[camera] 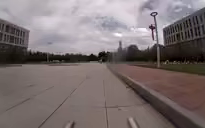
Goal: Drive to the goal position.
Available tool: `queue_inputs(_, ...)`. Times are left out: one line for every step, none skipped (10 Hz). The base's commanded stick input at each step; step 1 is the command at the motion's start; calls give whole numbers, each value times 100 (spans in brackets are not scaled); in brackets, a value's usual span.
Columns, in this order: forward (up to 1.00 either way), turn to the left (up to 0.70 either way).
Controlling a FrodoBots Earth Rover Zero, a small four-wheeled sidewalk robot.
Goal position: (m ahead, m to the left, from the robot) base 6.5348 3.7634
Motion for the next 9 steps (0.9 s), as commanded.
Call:
queue_inputs(100,0)
queue_inputs(100,0)
queue_inputs(100,0)
queue_inputs(100,0)
queue_inputs(100,0)
queue_inputs(100,0)
queue_inputs(100,0)
queue_inputs(100,0)
queue_inputs(100,0)
